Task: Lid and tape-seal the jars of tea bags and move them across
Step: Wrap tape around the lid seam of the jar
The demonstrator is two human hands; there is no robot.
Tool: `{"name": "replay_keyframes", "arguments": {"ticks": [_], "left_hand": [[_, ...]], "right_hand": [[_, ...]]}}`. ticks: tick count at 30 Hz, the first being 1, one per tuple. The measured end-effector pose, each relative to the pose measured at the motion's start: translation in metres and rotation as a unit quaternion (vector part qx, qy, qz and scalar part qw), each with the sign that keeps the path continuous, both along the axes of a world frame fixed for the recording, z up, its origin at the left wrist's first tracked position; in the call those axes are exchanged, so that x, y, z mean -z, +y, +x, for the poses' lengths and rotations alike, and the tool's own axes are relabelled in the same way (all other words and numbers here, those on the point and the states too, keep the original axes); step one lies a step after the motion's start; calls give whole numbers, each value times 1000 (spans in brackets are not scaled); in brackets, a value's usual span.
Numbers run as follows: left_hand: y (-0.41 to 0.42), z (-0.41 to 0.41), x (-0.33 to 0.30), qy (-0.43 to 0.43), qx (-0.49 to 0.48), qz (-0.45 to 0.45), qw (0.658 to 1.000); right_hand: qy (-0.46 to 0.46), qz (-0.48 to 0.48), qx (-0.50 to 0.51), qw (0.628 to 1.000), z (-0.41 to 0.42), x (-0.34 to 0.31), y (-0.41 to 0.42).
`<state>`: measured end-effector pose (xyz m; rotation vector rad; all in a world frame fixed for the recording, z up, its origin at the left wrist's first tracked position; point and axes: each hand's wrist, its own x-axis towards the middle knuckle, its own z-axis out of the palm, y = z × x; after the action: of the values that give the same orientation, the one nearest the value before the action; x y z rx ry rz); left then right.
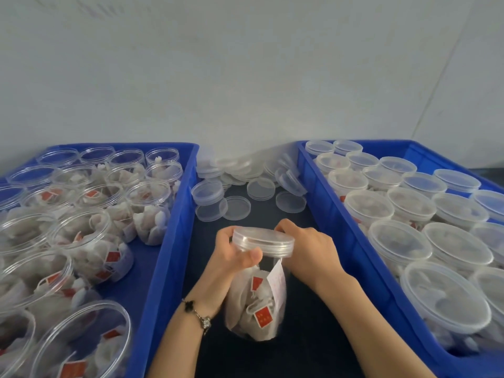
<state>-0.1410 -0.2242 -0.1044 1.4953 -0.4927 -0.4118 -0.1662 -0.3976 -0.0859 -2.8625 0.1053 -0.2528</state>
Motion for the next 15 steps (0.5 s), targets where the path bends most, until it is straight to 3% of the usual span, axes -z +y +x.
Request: {"name": "replay_keyframes", "arguments": {"ticks": [3,5,10,15], "left_hand": [[0,-2,3,-8,-3,24,1000],[-1,-1,2,-28,-58,39,997],[-5,1,0,-94,-114,18,989],[-13,-3,3,-158,-153,202,955]], "right_hand": [[4,-32,23,999,0,-1,-2],[-6,-40,54,998,0,-1,-2],[-26,-54,119,991,2,2,4],[-29,-63,75,995,5,15,14]]}}
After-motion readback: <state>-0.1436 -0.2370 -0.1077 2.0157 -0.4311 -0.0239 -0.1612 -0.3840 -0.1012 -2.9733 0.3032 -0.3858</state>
